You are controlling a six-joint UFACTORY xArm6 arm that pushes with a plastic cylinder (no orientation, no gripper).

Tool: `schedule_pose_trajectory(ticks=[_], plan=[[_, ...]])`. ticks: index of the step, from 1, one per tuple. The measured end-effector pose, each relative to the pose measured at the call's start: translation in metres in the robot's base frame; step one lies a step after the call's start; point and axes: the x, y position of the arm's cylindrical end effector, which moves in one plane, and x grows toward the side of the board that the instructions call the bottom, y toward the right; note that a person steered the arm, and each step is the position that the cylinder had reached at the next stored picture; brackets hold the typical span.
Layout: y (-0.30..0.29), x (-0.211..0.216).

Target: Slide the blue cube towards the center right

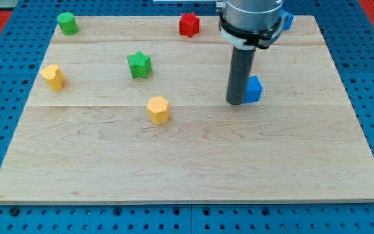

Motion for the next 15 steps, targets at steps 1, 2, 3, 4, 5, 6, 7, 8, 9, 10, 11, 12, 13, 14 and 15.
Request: schedule_pose_trajectory(ticks=[1, 2, 3, 4, 5, 6, 7, 8, 9, 10, 11, 12, 13, 14, 15], plan=[[0.019, -0.003], [0.018, -0.005], [0.017, -0.007], [0.017, -0.016], [0.017, -0.020], [0.016, -0.020], [0.007, -0.023], [0.004, -0.025], [0.005, -0.027], [0.005, -0.038], [0.007, -0.043], [0.022, -0.043], [0.036, -0.043], [0.045, -0.043], [0.056, -0.043]])
